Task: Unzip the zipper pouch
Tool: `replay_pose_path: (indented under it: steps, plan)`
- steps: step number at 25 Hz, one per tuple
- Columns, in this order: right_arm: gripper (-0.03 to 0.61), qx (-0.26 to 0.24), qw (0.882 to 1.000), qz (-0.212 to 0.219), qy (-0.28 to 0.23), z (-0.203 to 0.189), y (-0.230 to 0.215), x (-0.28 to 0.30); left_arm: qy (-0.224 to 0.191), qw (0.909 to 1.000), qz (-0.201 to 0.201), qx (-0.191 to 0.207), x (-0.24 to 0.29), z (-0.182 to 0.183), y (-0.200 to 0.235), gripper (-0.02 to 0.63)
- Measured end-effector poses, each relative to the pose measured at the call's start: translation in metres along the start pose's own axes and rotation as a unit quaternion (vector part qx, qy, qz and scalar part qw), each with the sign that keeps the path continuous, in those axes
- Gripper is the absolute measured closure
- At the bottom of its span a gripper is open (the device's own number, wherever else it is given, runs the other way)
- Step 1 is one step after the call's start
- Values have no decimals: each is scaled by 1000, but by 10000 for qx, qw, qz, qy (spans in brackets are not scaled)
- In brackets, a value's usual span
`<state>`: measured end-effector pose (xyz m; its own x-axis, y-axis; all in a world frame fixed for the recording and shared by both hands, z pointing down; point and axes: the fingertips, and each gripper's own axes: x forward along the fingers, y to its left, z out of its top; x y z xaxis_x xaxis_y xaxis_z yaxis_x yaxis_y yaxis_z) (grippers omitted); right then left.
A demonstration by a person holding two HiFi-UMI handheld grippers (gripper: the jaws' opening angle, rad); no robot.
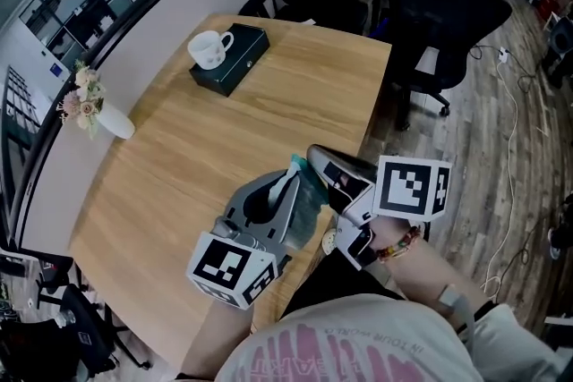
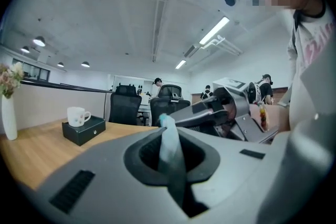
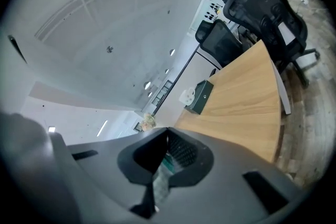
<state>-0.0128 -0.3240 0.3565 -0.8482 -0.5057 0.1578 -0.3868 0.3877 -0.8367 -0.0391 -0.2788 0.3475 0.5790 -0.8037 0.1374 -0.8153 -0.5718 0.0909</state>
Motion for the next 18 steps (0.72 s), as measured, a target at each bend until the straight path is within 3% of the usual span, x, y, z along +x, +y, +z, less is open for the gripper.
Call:
replay_pose_path:
  steps: [18]
  plan:
    - [580, -219, 9998, 12, 0, -10, 19, -3, -394, 9987, 274, -191, -23, 16, 2, 603]
